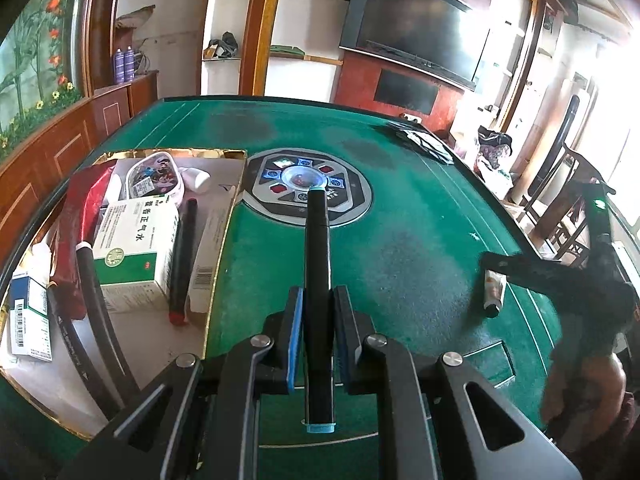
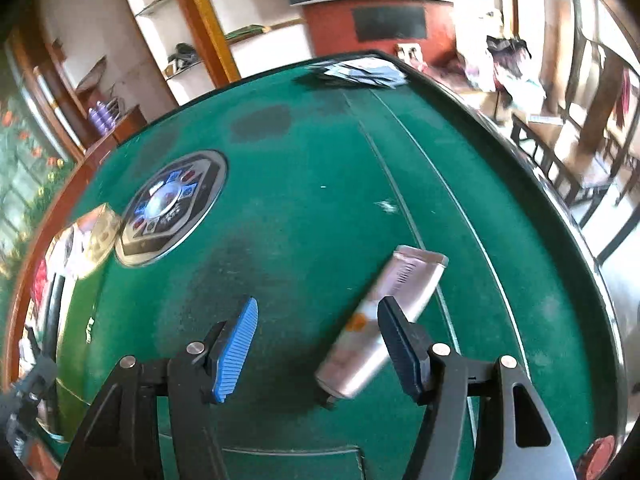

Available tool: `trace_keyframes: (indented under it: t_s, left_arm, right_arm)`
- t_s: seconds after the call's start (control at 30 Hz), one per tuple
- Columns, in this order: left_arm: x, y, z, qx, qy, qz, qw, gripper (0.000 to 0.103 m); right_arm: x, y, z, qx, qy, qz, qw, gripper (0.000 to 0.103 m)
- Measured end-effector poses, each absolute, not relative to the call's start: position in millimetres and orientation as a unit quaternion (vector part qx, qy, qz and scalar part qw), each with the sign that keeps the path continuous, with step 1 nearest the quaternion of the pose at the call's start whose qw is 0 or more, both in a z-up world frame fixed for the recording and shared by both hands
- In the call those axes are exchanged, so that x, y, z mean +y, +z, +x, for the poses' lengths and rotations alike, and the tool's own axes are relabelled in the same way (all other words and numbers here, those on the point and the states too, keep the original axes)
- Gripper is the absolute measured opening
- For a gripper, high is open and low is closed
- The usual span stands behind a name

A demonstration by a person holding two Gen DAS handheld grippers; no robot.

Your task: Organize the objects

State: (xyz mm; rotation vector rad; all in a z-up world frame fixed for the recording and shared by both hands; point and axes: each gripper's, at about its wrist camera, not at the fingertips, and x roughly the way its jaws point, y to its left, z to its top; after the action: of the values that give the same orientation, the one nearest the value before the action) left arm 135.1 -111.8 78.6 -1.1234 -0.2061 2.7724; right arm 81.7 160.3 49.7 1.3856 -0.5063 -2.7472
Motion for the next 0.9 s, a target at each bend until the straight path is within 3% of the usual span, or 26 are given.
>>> trace_keyframes:
  t_s: [0.13,0.33,0.4,0.47,0.5,0.9]
  left_arm:
    - [-113.3,80.8,134.5,-0.073,0.925,-0.365,0.081,0.014]
    - [-113.2,79.2,131.5,-0.075,0.924,-0.364,0.091,0.014]
    - [-119.3,79.1,134.6,-0.077,0.925,-0.362,0.085,0.014]
    - [-128.6,80.1,137.5,-0.078,0.927,-0.358,0.074,0.014]
    - [-133.1,80.7,138.1,-0.080,0.928,-0.358,0.070,0.014]
    - [-191.5,90.8,160.7,-0.116,0.932,-0.342,0.020,0.014]
  right_arm:
    - [190.8,50.7,100.6,-0.183,-0.874,0.449,-0.030,0.067]
    - [162.9,27.2,71.6,-0.104,-0.863,0.492,-0.039,0.068]
    - [140.2,23.8,63.5,-0.035,-0.876,0.477,-0.056,0.061]
    - [128.2,25.8,62.4,-0.023,-0.881,0.470,-0.042,0.036]
    - [125.2,26.4,62.4,-0.018,-0.881,0.471,-0.042,0.036]
    - [144.5,39.2,92.1,-0.139,-0.882,0.449,0.037,0.035]
